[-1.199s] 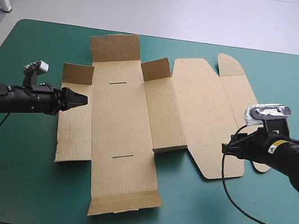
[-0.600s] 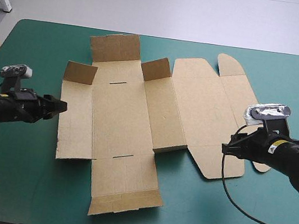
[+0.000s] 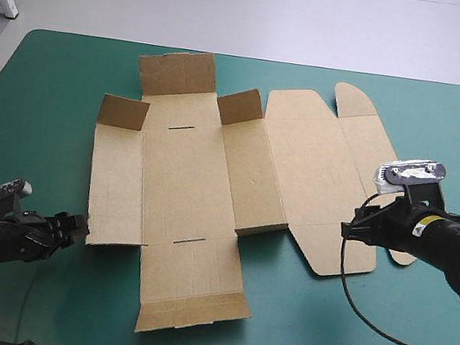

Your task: Fold the box

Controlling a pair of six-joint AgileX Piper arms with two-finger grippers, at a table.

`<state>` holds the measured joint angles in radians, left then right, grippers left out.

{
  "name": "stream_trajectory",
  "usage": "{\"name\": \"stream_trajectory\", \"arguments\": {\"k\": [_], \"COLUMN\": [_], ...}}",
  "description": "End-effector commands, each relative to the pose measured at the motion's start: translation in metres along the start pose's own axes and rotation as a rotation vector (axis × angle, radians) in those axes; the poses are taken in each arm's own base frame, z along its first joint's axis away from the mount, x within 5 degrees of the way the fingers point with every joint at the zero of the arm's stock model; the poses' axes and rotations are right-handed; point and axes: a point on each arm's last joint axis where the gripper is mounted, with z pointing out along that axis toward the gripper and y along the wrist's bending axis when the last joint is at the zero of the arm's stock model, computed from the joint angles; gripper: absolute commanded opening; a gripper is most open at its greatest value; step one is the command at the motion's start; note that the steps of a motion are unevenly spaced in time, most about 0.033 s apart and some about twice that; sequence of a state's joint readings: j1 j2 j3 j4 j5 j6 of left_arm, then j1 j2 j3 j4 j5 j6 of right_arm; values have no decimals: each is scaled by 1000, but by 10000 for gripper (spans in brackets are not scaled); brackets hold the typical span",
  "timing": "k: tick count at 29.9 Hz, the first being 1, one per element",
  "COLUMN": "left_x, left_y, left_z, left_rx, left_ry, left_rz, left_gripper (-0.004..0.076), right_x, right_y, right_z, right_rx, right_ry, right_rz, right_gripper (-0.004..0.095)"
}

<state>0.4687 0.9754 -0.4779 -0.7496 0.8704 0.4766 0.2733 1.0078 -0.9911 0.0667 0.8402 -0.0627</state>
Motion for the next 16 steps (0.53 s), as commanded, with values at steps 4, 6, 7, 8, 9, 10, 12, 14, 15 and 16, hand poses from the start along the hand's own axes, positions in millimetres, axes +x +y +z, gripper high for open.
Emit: {"name": "stream_trajectory", "arguments": {"k": [4, 6, 7, 8, 9, 10, 12, 14, 15, 16], "left_x": [-17, -20, -22, -22, -23, -24, -26, -28, -29, -31], "left_y": [1, 1, 2, 3, 5, 6, 8, 9, 9, 9], "left_z": [2, 8, 12, 17, 22, 26, 34, 41, 44, 47], "left_rx": [14, 41, 60, 79, 91, 99, 132, 169, 193, 213], "left_ry": [-138, -130, -110, -84, -62, -46, -25, -15, -9, -8], "left_rz": [-51, -67, -76, -82, -90, -92, -115, -125, -131, -135], "left_gripper": [424, 424, 424, 424, 424, 424, 424, 424, 424, 424], "right_x": [-13, -13, -13, -13, -13, -13, -13, -13, -13, -13], "right_y": [-1, -1, -1, -1, -1, -1, -1, -1, -1, -1], "right_z": [-11, -11, -11, -11, -11, -11, -11, -11, -11, -11], "right_rx": [9, 9, 9, 9, 9, 9, 9, 10, 10, 10], "right_ry": [-99, -99, -99, -99, -99, -97, -98, -97, -97, -97], "right_rz": [-9, -9, -9, -9, -9, -9, -9, -10, -10, -10], "right_gripper": [486, 486, 486, 486, 486, 486, 486, 486, 486, 486]}}
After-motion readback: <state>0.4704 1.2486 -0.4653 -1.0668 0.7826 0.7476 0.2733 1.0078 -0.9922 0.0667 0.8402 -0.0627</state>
